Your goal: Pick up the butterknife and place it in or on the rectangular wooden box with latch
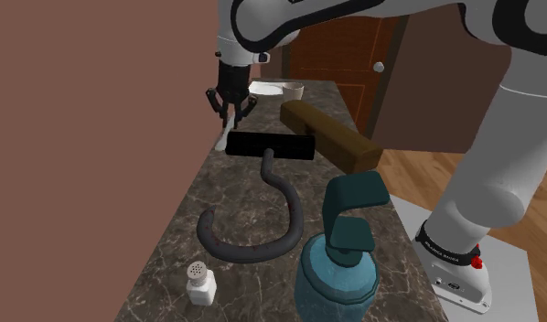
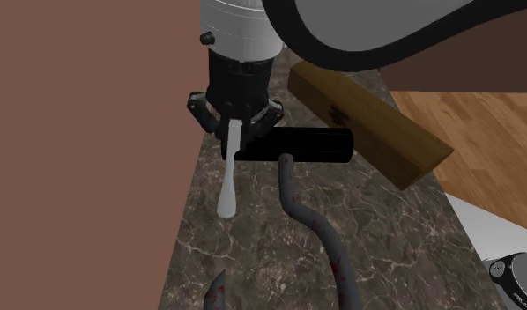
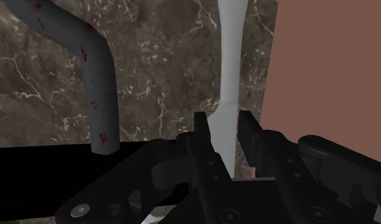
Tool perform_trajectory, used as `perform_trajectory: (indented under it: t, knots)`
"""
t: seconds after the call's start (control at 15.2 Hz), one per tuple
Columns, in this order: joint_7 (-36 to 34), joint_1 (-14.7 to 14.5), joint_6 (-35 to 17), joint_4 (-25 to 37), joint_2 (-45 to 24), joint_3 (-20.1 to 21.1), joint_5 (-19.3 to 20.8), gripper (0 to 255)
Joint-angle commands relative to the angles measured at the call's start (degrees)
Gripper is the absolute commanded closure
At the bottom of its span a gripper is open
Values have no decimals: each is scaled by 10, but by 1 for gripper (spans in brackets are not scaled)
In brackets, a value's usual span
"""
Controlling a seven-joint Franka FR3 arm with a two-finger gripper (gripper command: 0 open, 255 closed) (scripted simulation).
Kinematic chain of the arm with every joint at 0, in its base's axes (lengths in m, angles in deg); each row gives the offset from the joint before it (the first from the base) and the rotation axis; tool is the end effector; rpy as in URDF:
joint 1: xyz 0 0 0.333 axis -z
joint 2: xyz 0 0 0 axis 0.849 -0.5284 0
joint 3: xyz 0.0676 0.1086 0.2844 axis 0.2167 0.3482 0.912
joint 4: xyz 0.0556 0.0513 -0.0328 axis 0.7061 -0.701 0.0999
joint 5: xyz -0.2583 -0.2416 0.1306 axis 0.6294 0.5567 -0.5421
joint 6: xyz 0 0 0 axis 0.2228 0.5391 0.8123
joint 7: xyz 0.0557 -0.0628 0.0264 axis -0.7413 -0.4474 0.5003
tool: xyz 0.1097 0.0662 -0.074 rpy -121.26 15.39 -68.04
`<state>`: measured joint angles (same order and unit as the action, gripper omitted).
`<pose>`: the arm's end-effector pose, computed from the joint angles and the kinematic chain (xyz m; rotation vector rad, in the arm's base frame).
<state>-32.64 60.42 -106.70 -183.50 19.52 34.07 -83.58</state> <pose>0.5639 0.1774 0.4735 -2.6714 1.3573 -0.1057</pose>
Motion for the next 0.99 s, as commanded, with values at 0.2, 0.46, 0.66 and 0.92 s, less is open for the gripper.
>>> perform_trajectory:
  t: [0.2, 0.46, 0.66, 0.92]
  knots:
    - [77, 35, -7, -73, 65, -29, -35, 255]
    - [138, 59, -5, -116, 106, -59, -53, 255]
    - [182, 76, -1, -140, 131, -83, -62, 255]
    - [241, 98, 6, -164, 156, -117, -68, 255]
